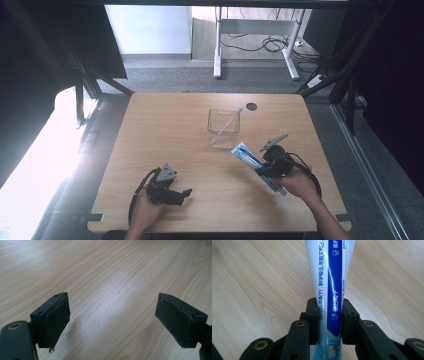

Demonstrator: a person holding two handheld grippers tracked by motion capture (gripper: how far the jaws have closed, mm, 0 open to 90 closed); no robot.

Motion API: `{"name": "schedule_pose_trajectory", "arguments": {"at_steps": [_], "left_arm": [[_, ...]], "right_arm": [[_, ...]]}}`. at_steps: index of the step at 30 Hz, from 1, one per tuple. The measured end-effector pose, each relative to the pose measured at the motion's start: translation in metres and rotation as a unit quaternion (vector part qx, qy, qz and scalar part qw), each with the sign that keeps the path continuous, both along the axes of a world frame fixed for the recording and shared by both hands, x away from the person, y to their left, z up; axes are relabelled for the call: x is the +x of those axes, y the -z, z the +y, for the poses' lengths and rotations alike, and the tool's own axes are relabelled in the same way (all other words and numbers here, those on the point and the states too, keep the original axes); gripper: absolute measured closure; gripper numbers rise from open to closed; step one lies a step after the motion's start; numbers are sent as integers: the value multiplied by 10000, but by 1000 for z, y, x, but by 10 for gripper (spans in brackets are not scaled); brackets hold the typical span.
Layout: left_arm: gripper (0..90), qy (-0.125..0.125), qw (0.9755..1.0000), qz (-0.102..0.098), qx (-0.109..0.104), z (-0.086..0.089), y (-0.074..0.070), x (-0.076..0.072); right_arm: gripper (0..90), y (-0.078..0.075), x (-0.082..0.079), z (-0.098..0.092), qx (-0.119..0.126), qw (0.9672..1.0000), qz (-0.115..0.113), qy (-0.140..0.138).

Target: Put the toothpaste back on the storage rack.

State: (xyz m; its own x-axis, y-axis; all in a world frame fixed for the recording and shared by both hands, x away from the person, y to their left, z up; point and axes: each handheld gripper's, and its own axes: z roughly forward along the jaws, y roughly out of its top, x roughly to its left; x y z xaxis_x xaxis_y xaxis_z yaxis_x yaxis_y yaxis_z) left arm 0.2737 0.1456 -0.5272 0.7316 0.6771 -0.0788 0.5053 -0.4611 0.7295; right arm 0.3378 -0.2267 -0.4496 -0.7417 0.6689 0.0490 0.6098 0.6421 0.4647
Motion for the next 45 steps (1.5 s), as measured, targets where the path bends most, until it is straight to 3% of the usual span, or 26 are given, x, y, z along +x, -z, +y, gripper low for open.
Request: {"name": "schedule_pose_trajectory", "arguments": {"at_steps": [15, 45], "left_arm": [[128, 51, 10000, -13, 9, -1, 0, 0], [129, 79, 9999, -89, -2, -2, -1, -2]], "right_arm": [[727, -35, 8, 3, 377, 9985, -399, 24], [728, -54, 43, 33, 882, 9926, -826, 117]]}}
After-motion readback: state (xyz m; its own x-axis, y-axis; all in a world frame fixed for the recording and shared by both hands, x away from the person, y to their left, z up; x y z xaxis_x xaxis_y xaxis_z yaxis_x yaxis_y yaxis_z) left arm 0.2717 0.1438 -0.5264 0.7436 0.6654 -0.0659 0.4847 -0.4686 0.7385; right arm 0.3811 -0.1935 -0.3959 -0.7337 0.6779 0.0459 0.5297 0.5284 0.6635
